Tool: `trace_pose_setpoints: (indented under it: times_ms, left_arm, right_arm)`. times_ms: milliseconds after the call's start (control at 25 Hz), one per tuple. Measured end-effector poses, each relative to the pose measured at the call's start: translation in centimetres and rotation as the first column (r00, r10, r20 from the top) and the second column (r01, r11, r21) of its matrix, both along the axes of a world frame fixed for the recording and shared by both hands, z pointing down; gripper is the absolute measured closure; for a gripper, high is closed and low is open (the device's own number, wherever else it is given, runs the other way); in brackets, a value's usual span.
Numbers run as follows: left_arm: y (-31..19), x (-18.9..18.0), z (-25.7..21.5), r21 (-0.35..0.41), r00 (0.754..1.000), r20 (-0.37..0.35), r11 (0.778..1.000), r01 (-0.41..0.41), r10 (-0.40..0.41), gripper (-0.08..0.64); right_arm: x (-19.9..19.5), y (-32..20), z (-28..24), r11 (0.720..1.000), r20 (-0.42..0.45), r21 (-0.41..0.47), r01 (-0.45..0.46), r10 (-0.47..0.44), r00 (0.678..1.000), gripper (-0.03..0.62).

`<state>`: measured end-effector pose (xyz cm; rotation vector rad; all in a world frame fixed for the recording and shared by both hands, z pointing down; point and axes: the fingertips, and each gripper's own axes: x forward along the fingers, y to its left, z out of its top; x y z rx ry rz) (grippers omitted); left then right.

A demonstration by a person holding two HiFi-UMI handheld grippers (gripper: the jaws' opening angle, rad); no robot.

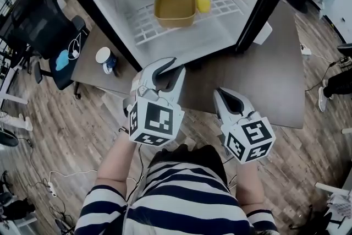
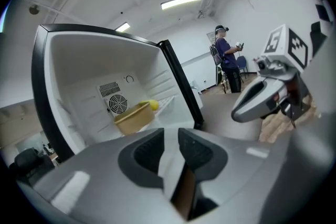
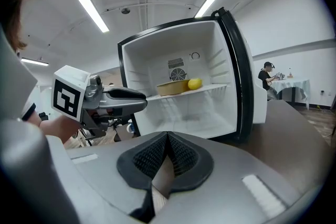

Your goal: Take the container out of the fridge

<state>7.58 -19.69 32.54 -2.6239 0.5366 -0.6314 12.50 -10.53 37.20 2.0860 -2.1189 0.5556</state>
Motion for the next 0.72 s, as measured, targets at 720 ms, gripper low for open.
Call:
trace_pose_setpoints:
  times_ms: [720]
  left_arm:
    - [-3.5,5.7,-2.2,0.249,0.977,0.155,0.963,0.103,-0.145,0.56]
  right_arm:
    - [5.1,-4.6,-1.3,0.961,-0.007,0.022,0.276,-0.276,0.961,0.594]
